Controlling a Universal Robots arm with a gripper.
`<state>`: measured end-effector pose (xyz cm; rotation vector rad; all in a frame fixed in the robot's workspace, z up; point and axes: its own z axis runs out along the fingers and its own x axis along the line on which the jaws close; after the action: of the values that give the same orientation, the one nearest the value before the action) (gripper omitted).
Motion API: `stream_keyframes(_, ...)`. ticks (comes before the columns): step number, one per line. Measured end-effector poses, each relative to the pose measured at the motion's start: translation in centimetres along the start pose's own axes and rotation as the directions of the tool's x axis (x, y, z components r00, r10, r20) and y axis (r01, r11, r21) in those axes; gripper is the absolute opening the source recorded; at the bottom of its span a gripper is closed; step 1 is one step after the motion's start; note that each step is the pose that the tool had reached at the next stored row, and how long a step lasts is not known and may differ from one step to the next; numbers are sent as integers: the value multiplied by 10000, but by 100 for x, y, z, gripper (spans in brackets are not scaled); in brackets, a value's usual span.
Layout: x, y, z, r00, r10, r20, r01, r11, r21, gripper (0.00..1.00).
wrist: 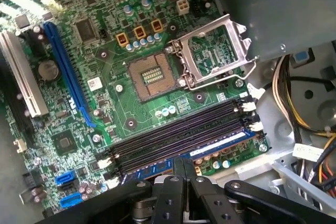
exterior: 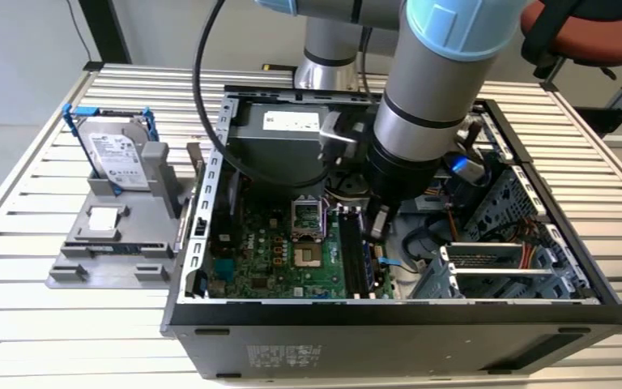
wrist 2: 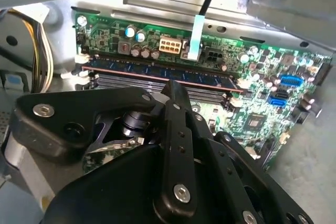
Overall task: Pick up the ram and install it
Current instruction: 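Press down the ram until it locks into place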
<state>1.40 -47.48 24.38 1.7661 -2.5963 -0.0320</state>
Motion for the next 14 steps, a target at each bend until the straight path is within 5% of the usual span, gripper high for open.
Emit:
stream_keyframes(6,0,0,1,9957,-930,16,930,9957,-14,0)
stream_keyframes(14,0,0,0,9783,-2071,25,2071,9783,-30,0)
